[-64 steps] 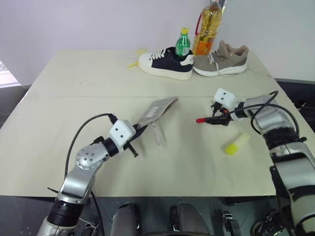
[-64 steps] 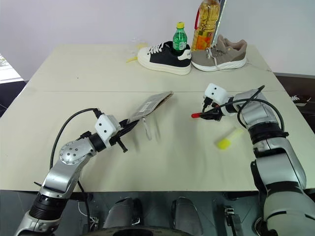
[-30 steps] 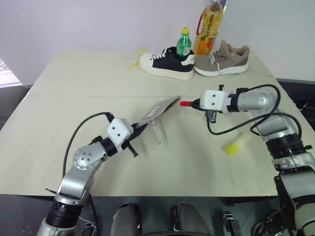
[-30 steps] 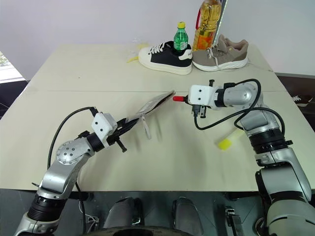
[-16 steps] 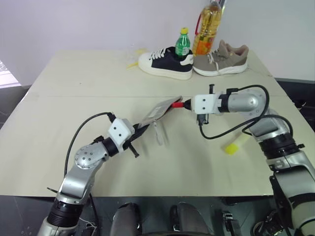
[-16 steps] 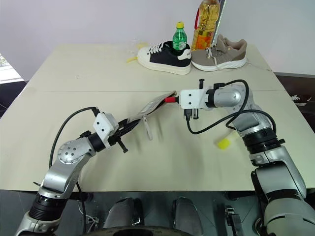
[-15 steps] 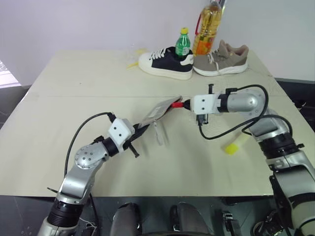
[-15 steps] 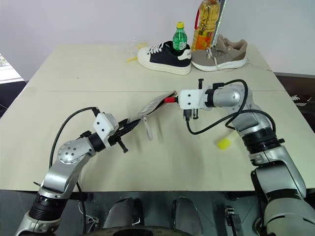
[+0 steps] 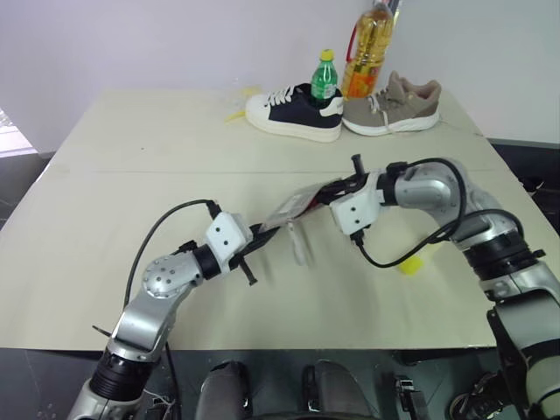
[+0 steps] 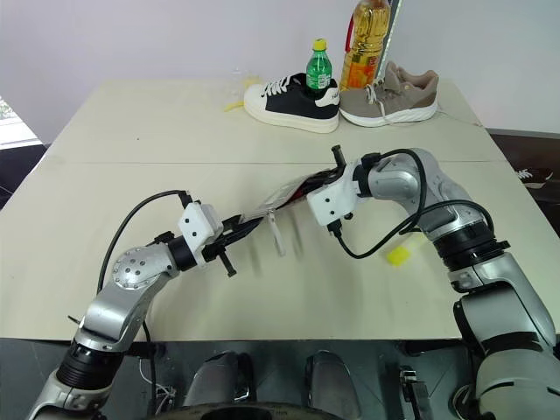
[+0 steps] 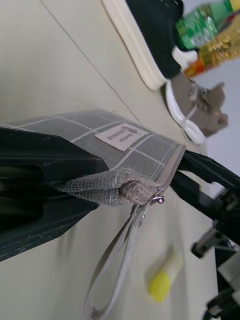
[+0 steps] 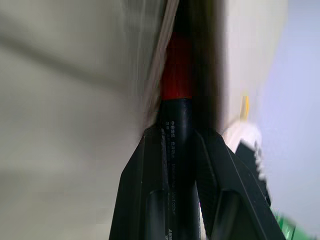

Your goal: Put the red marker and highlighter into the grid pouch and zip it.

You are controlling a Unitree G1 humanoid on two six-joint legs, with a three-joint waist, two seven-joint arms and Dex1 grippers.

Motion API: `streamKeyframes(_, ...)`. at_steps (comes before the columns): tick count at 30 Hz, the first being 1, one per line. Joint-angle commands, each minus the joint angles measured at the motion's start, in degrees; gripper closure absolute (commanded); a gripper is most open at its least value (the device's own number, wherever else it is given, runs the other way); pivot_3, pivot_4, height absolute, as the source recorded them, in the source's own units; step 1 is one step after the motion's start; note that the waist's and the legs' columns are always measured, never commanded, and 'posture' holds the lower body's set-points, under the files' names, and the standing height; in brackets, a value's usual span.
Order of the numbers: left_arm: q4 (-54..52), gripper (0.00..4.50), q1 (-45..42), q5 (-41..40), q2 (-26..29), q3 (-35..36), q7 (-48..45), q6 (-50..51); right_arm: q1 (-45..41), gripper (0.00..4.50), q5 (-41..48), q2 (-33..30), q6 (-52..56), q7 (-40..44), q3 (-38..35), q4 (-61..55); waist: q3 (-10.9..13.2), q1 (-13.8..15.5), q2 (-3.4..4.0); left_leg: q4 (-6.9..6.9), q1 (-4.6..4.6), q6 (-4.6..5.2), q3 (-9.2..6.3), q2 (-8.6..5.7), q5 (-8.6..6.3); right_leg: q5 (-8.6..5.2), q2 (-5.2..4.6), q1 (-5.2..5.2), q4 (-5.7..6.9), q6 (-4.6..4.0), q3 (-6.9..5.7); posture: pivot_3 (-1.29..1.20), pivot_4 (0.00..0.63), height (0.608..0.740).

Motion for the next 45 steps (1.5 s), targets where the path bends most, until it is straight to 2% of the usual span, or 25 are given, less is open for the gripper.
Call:
streamKeyframes(1,-2.25,4.5,-1.59,-0.89,-0.24,-0.29,-0.68,-0.32,0.66,4.26,5.2,1.26,-0.39,1.68,-0.94,-4.9,0.0,0.03,-0.01,0.01,0.01,0.0,-0.01,0.02,0.0,0.0,0.02,0.02,0.0,0.0,0.0,0.0,0.15,0.705)
streamKeyframes(8,-2.29,4.5,-1.76,-0.57,-0.85,-0.83,-0.66,-0.3,3.02,4.26,10.86,2.46,4.23,5.29,-1.67,-9.96,-0.01,0.16,-0.01,0.07,0.01,0.01,-0.05,0.02,-0.01,0.0,0.02,0.07,0.0,0.0,0.0,0.0,0.15,0.705)
streamKeyframes(10,-2.11,4.5,-1.54,-0.38,-1.01,-0.91,-0.61,-0.48,3.29,3.24,11.57,2.33,5.69,5.6,-2.25,-10.45,-0.01,0.15,-0.01,0.08,0.01,0.01,-0.06,0.02,-0.01,0.0,0.03,0.07,0.0,0.0,0.0,0.0,0.15,0.705)
streamKeyframes(12,-1.9,4.5,-1.32,-0.19,-1.09,-1.03,-0.51,-0.71,3.54,2.4,12.32,2.12,7.49,5.18,-3.34,-10.99,-0.01,0.11,-0.01,0.07,0.0,0.02,-0.07,0.02,-0.01,0.0,0.03,0.07,0.0,0.0,0.0,0.0,0.15,0.705)
streamKeyframes(14,-0.8,4.5,-1.23,0.41,-0.98,-0.9,-0.41,-1.57,3.67,1.32,15.53,0.83,11.64,6.42,-5.53,-11.84,-0.01,0.15,-0.01,0.07,0.01,0.02,-0.07,0.02,-0.01,0.0,0.03,0.06,0.01,0.0,0.0,0.0,0.15,0.705)
streamKeyframes(18,1.99,4.5,-1.23,2.56,-0.4,-1.22,-0.42,-4.25,3.75,1.32,21.65,-1.88,20.48,9.25,-9.94,-13.45,-0.01,0.28,-0.01,0.09,0.0,0.08,-0.08,0.01,-0.05,0.0,0.02,0.08,0.0,-0.01,0.0,0.0,0.15,0.705)
streamKeyframes(24,5.94,4.5,-2.05,4.29,-0.54,-1.74,-0.61,-7.97,3.81,1.32,26.22,-7.04,29.95,12.8,-15.11,-12.96,-0.01,0.25,-0.02,0.09,0.01,0.42,-0.1,0.02,-0.24,0.0,0.01,0.08,0.0,-0.01,0.0,0.0,0.15,0.705)
streamKeyframes(27,7.41,4.5,-2.33,5.07,-0.54,-2.06,-0.64,-9.45,6.12,1.32,25.78,-13.57,34.33,18.06,-15.28,-10.02,-0.01,0.26,-0.02,0.08,0.01,0.43,-0.09,0.02,-0.25,0.0,0.01,0.07,-0.01,-0.01,0.0,0.0,0.15,0.705)
streamKeyframes(29,7.74,4.5,-2.41,5.02,-0.64,-2.32,-0.96,-9.7,8.17,0.79,24.44,-17.7,35.86,21.3,-14.31,-7.41,-0.02,0.44,-0.04,0.08,0.01,0.45,-0.11,0.01,-0.26,-0.01,0.0,0.11,-0.03,-0.02,0.0,0.0,0.15,0.705)
streamKeyframes(31,7.87,4.5,-2.38,4.82,-0.74,-2.57,-1.37,-9.81,9.78,0.04,21.29,-20.22,31.9,22.41,-12.42,-4.74,-0.02,0.29,-0.04,0.09,0.02,0.48,-0.08,-0.02,-0.28,-0.01,-0.06,0.11,-0.06,-0.03,0.0,0.0,0.15,0.705)
streamKeyframes(36,8.0,4.5,-2.4,4.84,-1.14,-3.0,-2.06,-9.77,9.68,0.01,13.47,-20.79,18.46,22.68,-7.22,4.5,0.01,-0.29,0.03,0.05,0.22,0.48,-0.01,0.02,-0.28,-0.01,0.02,0.18,0.0,-0.02,0.01,0.0,0.15,0.705)
streamKeyframes(45,6.5,4.5,-1.05,4.99,-1.21,-2.9,-1.82,-8.93,5.09,0.01,8.18,-18.38,6.21,27.22,-1.76,18.95,0.02,0.05,0.05,0.07,0.33,0.08,0.02,0.05,-0.04,-0.01,0.05,0.3,-0.01,-0.01,0.03,0.0,0.15,0.705)
